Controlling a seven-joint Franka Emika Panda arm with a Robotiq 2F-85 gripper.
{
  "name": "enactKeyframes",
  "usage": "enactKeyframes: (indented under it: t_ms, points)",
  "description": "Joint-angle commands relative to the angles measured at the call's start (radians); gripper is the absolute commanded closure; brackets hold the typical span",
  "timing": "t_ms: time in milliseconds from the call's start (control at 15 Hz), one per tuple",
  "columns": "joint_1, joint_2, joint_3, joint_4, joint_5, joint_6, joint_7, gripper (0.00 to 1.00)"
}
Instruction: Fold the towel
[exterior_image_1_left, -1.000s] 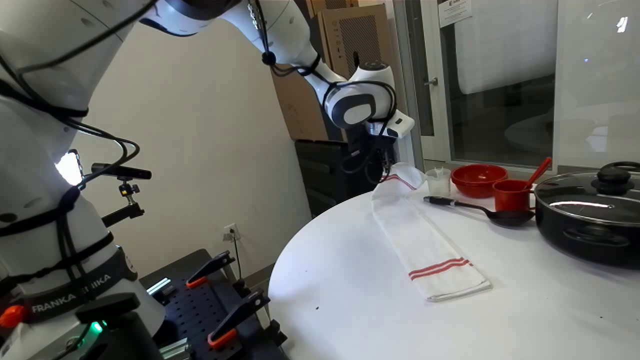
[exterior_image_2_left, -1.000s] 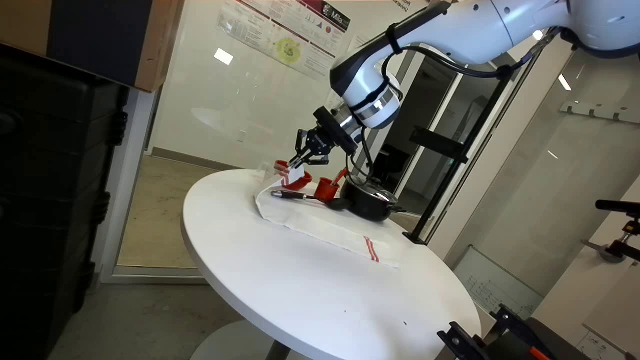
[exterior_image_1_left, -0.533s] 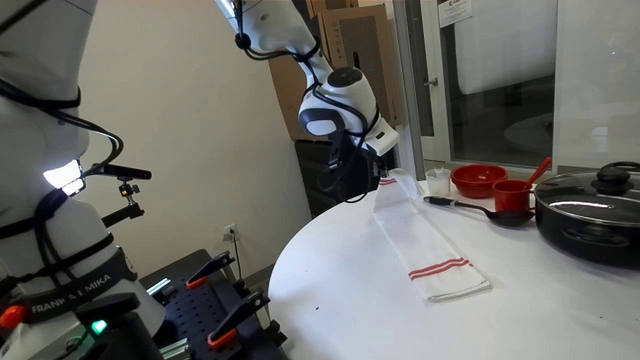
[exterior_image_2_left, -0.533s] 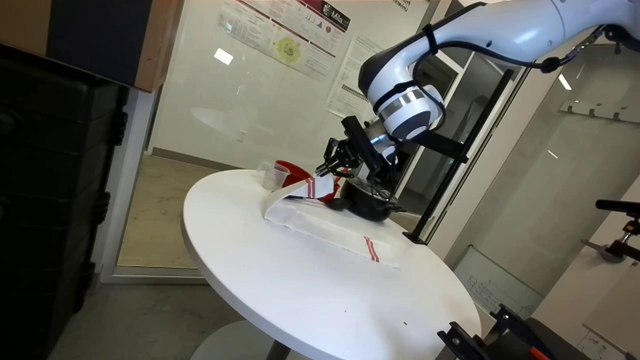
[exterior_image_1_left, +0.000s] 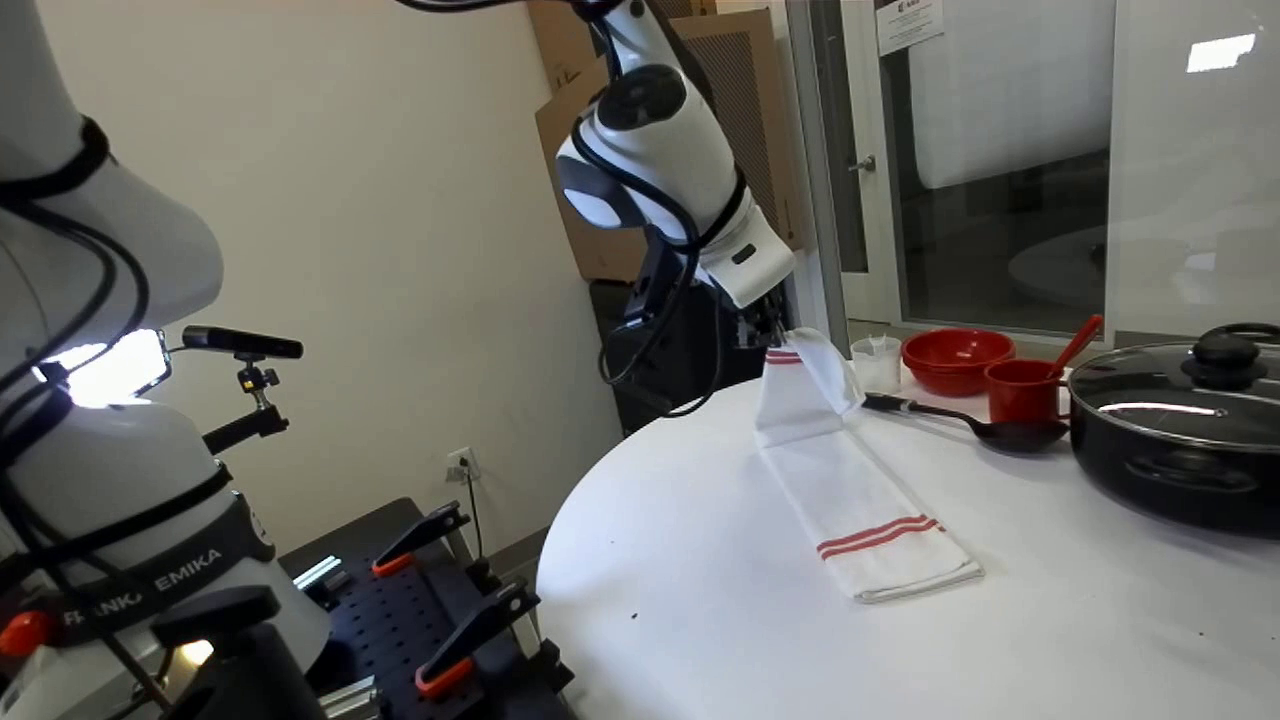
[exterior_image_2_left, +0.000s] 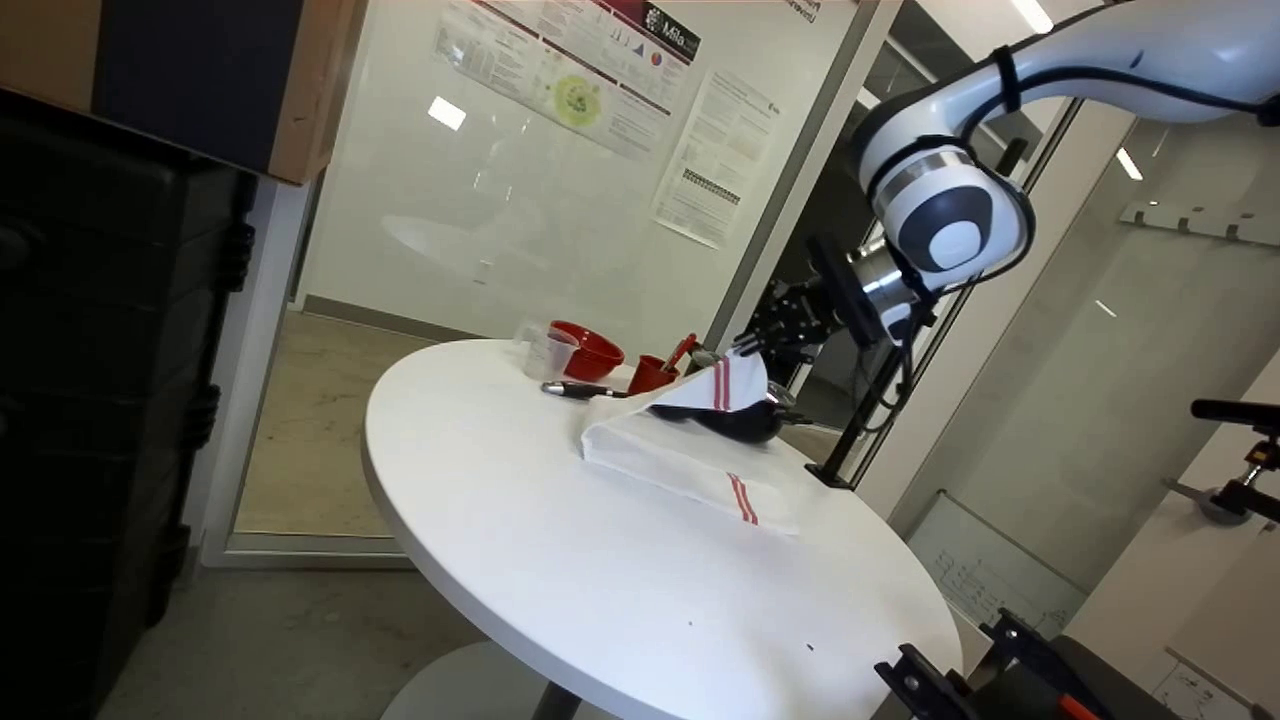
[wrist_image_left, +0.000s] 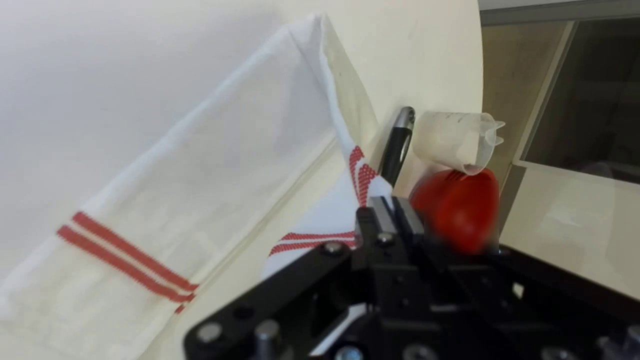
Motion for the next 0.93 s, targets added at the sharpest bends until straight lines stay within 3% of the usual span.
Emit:
enactKeyframes:
  t_ms: [0, 67, 333, 467, 533, 600, 867]
  points:
    - [-0.208, -0.186, 0.067, -0.196, 0.025, -0.134, -0.064, 0.99]
    - [-0.256, -0.23, 0.065, -0.246, 0.006, -0.178, -0.073, 0.99]
    - [-0.162, -0.324, -0.06, -0.36, -0.237, -0.171, 0.064, 0.99]
    - [-0.073, -0.366, -0.129, -0.401, -0.383, -0.159, 0.172, 0.99]
    - [0.034, -0.409, -0.222, -0.415, -0.425, -0.18, 0.21, 0.99]
    - [0.095, -0.43, -0.27, -0.433, -0.506, -0.176, 0.274, 0.99]
    - [0.278, -0.548, -0.442, -0.497, -0.864, -0.187, 0.54, 0.99]
